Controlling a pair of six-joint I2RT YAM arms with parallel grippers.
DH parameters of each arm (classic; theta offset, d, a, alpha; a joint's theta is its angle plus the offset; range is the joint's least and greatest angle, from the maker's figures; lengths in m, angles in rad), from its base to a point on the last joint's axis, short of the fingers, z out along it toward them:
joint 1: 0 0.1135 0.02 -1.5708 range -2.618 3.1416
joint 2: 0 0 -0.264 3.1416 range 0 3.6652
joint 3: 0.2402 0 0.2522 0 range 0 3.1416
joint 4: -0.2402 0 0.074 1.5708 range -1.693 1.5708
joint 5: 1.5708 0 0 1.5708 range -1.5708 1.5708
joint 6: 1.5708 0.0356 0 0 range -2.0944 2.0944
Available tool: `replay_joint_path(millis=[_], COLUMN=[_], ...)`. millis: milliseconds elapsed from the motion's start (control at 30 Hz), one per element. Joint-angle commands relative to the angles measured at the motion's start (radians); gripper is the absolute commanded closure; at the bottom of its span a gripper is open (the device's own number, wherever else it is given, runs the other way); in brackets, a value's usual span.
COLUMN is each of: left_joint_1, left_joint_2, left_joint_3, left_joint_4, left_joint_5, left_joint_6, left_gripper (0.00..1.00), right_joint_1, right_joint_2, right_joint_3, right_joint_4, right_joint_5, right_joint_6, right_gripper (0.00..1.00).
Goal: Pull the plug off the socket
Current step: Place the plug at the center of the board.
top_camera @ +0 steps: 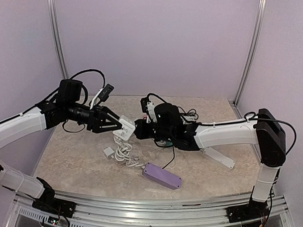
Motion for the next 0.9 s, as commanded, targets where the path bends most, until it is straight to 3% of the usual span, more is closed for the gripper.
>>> replay_joint_path(millis=[0,500,733,867], left_joint_1=[-0.008,-0.009,-0.009,-0.009], left_joint_2=[-0.040,-0.039,-0.037,-0.035], left_joint_3=[0.047,0.052,0.055,0.054], left_joint_4=[0.017,0.002,-0.002,-0.002], left_joint_5=[0.036,0.020,-0.006,-0.012], left_joint_6=[0.011,0.018,0.014,0.012], left_gripper=[0.91,0.91,0.91,0.91], right_joint_1=[-0.010,-0.018,-0.043,-0.060], right_joint_2=[0.087,0.326,0.291,0.240], right_joint_3=[0.117,0.296,0.257,0.217], right_joint_4=[-0.002,-0.028,0.016,0.062], right_joint_5=[-0.160,-0.293,-0.321,-0.340], right_joint_6=[-0.002,0.040,0.024,0.006], right_gripper=[1.00,1.00,0.57,0.40])
